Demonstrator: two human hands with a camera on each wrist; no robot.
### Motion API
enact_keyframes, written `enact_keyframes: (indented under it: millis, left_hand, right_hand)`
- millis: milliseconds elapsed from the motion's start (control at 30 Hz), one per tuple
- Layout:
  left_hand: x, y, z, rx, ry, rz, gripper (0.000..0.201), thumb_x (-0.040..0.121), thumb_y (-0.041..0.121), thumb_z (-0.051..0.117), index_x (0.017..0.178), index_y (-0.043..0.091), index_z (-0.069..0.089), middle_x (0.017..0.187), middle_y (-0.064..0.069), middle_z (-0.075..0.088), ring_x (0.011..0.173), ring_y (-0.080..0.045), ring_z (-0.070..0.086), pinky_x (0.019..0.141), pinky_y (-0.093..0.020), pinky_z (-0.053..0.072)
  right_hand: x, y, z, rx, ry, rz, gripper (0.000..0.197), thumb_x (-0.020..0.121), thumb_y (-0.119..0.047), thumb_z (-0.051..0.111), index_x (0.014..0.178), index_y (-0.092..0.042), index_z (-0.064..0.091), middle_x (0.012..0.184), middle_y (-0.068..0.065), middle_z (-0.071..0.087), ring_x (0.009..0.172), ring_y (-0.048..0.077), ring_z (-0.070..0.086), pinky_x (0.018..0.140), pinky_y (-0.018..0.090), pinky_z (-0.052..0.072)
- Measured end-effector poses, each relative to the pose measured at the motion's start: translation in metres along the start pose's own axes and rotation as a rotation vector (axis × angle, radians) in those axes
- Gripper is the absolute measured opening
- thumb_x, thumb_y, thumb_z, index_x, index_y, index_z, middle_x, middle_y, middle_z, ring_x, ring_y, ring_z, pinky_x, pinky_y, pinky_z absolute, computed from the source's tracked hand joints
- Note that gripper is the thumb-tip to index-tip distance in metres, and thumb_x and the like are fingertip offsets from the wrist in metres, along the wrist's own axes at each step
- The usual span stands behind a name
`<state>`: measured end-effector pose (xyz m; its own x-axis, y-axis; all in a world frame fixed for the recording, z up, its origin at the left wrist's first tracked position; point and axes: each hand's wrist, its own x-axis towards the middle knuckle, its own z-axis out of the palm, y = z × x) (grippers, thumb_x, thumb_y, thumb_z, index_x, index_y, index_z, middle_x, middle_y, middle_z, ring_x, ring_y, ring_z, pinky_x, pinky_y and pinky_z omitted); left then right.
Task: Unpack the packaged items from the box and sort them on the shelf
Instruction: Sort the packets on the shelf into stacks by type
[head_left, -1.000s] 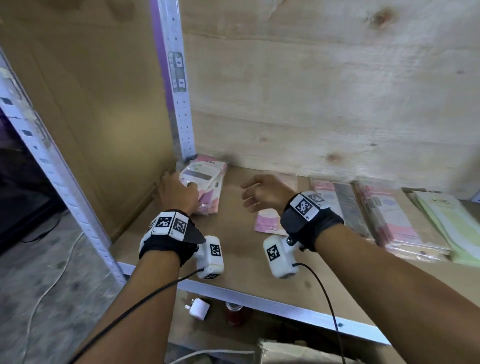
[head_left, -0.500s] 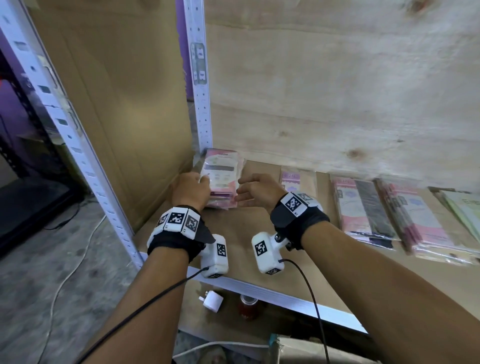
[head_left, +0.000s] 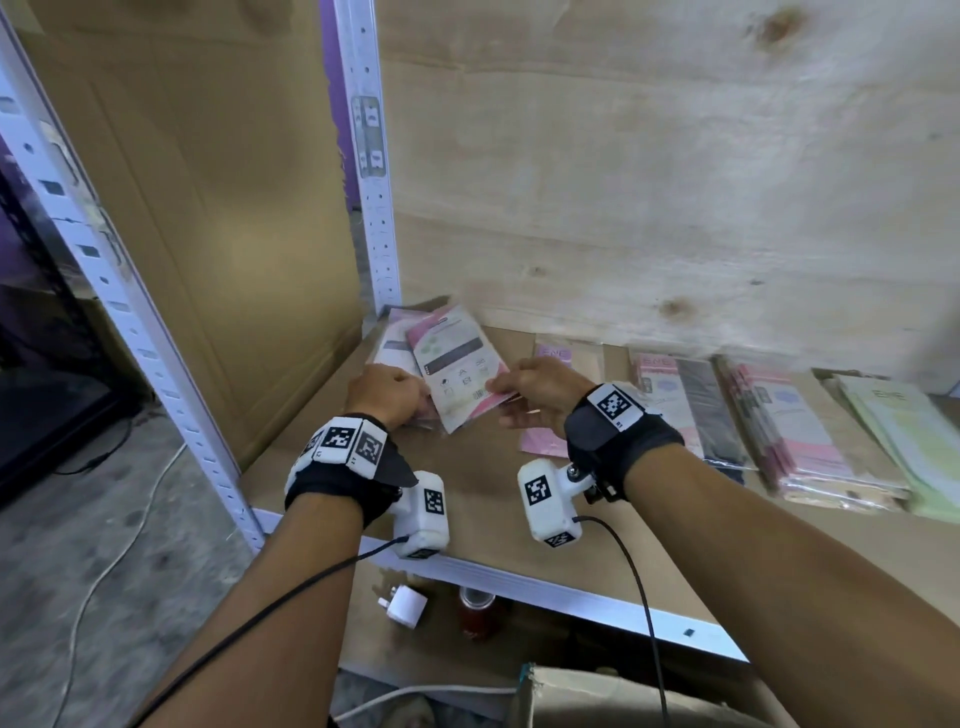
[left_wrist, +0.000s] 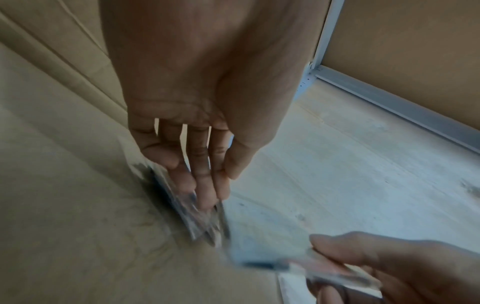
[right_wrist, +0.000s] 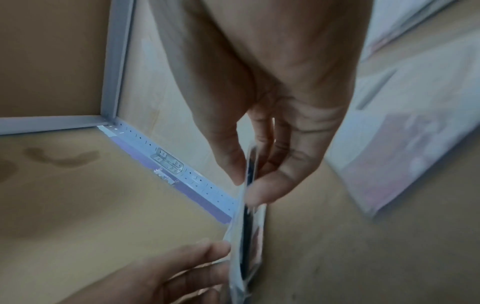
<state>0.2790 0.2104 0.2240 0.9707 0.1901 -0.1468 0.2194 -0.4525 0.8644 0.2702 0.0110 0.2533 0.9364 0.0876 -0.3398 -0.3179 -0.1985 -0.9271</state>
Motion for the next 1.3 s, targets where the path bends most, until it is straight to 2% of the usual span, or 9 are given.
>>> enact_keyframes:
  millis: [167,300,367,433,567,700,833,1100,1300]
  left_hand:
    - [-0.009,0.025,0.019,-0.388,-0.067,-0.066,0.024,0.094,0.034,0.063,0.089,0.011,0.061,0.070,-0.008,0.065,0.060,-0.025,0.062,0.074,-0.044,0.060]
    - [-0.027,0.048,0.035,-0.685,-0.281,-0.109,0.080,0.086,0.058,0.064,0.143,0.005,0.045,0.143,-0.026,0.049,0.078,-0.023,0.070,0.084,-0.042,0.061]
    - [-0.034,0.057,0.044,-0.804,-0.334,-0.103,0.086,0.086,0.054,0.068,0.151,0.009,0.035,0.151,-0.029,0.038,0.096,-0.027,0.070,0.081,-0.042,0.062]
    - [-0.040,0.065,0.052,-0.875,-0.320,-0.114,0.069,0.086,0.043,0.073,0.139,0.008,0.047,0.139,-0.018,0.048,0.114,-0.031,0.063,0.074,-0.041,0.063]
    - [-0.049,0.069,0.069,-0.842,-0.286,-0.140,0.010,0.095,0.009,0.064,0.099,0.002,0.060,0.117,-0.025,0.067,0.100,-0.028,0.069,0.066,-0.033,0.064]
    - [-0.053,0.071,0.078,-0.757,-0.289,-0.099,0.026,0.095,0.003,0.060,0.121,0.000,0.058,0.108,-0.018,0.071,0.090,-0.020,0.070,0.058,-0.025,0.061]
    - [-0.061,0.074,0.086,-0.678,-0.374,0.005,0.015,0.094,0.008,0.064,0.109,0.009,0.063,0.105,-0.015,0.076,0.089,-0.019,0.075,0.065,-0.025,0.061]
    - [-0.068,0.076,0.105,-0.560,-0.482,-0.007,0.029,0.092,0.017,0.068,0.118,0.005,0.064,0.106,-0.014,0.076,0.095,-0.019,0.074,0.070,-0.025,0.062]
    - [-0.054,0.078,0.103,-0.564,-0.241,0.020,0.010,0.091,0.029,0.071,0.093,0.020,0.066,0.088,-0.005,0.078,0.081,-0.014,0.073,0.064,-0.022,0.058]
  right_hand:
    - [-0.026,0.005,-0.035,-0.067,0.034,-0.154,0.025,0.090,0.002,0.065,0.114,0.008,0.059,0.092,0.022,0.062,0.066,0.028,0.062,0.070,0.040,0.060]
    - [-0.051,0.008,-0.058,-0.179,0.067,-0.341,0.010,0.088,0.006,0.067,0.098,0.005,0.066,0.089,0.017,0.062,0.075,0.029,0.059,0.061,0.033,0.057]
    - [-0.061,0.011,-0.071,-0.288,0.100,-0.439,0.014,0.084,0.009,0.068,0.094,-0.001,0.067,0.091,0.014,0.065,0.081,0.027,0.060,0.063,0.034,0.054]
    - [-0.069,0.015,-0.083,-0.423,0.111,-0.515,0.019,0.080,0.004,0.075,0.098,-0.003,0.070,0.093,0.006,0.069,0.082,0.022,0.064,0.072,0.030,0.053]
    - [-0.087,0.025,-0.106,-0.592,0.049,-0.500,0.034,0.078,-0.014,0.083,0.110,-0.012,0.071,0.106,0.000,0.071,0.099,0.016,0.067,0.082,0.020,0.050]
    - [-0.093,0.033,-0.125,-0.532,0.080,-0.434,0.033,0.082,-0.032,0.080,0.111,-0.019,0.069,0.105,-0.004,0.069,0.092,0.009,0.064,0.081,0.020,0.049]
    - [-0.091,0.038,-0.143,-0.454,0.293,-0.434,0.016,0.090,-0.026,0.071,0.103,-0.020,0.064,0.094,-0.006,0.065,0.082,0.004,0.060,0.072,0.019,0.047]
    - [-0.096,0.049,-0.164,-0.132,0.037,-0.205,0.021,0.093,-0.013,0.066,0.114,-0.010,0.064,0.100,0.014,0.074,0.085,0.024,0.071,0.066,0.033,0.056]
    - [-0.099,0.066,-0.184,-0.048,-0.044,-0.184,0.036,0.095,-0.009,0.063,0.130,-0.007,0.056,0.117,0.024,0.069,0.097,0.030,0.069,0.080,0.034,0.056]
